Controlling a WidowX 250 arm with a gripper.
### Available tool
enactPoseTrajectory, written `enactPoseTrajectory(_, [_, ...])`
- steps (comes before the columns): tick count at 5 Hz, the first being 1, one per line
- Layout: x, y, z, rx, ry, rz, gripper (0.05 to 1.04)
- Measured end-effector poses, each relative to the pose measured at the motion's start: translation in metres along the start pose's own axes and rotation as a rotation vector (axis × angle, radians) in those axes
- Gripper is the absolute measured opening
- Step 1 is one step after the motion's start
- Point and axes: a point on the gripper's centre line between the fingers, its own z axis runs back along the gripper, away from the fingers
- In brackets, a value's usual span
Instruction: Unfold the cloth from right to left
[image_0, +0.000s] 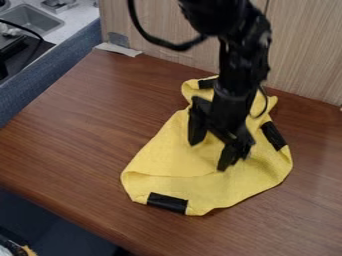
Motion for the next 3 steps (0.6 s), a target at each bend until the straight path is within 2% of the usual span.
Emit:
enactPoseTrajectory(1, [0.003, -0.003, -0.001, 0.016, -0.013, -0.029, 0.952])
enactPoseTrajectory(3, [0.009, 0.011, 0.003, 0.028, -0.039, 0.014, 0.376])
